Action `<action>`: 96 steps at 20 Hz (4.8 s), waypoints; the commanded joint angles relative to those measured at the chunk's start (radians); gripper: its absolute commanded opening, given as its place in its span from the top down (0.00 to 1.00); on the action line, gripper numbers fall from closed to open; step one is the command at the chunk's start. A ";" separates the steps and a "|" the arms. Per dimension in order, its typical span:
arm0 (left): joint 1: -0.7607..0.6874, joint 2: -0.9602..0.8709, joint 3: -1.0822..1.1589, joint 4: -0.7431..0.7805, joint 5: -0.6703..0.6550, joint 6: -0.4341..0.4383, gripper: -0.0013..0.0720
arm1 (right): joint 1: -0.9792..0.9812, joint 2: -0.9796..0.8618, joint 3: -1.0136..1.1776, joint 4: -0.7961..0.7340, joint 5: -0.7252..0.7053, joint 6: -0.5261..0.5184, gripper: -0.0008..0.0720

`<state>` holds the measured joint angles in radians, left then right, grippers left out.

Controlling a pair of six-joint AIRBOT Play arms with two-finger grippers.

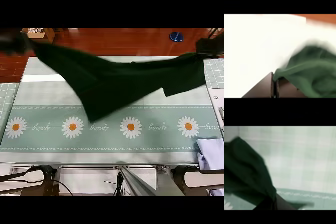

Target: Fold the shirts.

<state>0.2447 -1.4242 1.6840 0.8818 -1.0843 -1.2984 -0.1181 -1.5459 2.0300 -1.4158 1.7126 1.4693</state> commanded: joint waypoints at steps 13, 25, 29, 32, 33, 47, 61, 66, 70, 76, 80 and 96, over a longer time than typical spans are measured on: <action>-0.145 -0.313 0.129 0.000 -0.124 -0.049 0.96 | 0.065 0.101 -0.290 -0.213 -0.020 0.023 0.95; -0.087 -0.350 0.129 0.001 -0.307 -0.056 0.20 | 0.065 0.092 -0.441 -0.234 -0.241 0.056 0.95; 0.024 -0.287 0.128 0.156 -0.560 -0.116 0.20 | 0.065 0.092 -0.441 -0.232 -0.250 0.055 0.95; 0.052 -0.253 0.095 0.237 -0.664 -0.148 0.20 | 0.065 0.092 -0.441 -0.228 -0.261 0.053 0.95; 0.045 -0.243 0.060 0.221 -0.684 -0.146 0.20 | 0.065 0.092 -0.441 -0.217 -0.270 0.053 0.95; -0.267 -0.299 -0.438 -0.127 -0.218 -0.030 0.30 | 0.065 0.092 -0.441 -0.187 -0.300 0.048 0.95; -0.352 -0.386 -0.438 -0.143 -0.063 -0.030 0.30 | 0.065 0.092 -0.441 -0.187 -0.308 0.048 0.95; -0.365 -0.394 -0.438 -0.146 -0.029 -0.030 0.46 | 0.065 0.092 -0.441 -0.187 -0.309 0.048 0.95; -0.402 -0.415 -0.438 -0.149 -0.035 -0.026 0.52 | 0.065 0.092 -0.441 -0.187 -0.311 0.048 0.95; -0.411 -0.410 -0.433 -0.150 -0.085 0.008 0.96 | 0.065 0.092 -0.441 -0.202 -0.309 0.038 0.95; -0.336 -0.286 -0.385 -0.150 -0.167 0.034 0.96 | 0.065 0.124 -0.441 -0.244 -0.307 0.014 0.95; -0.064 0.706 0.147 -0.156 0.099 0.030 0.96 | 0.066 0.870 -0.430 -0.086 -0.790 0.019 0.95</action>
<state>0.1711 -0.8494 1.7687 0.7212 -1.1332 -1.2678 -0.0528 -0.8051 1.5936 -1.5188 1.0534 1.4849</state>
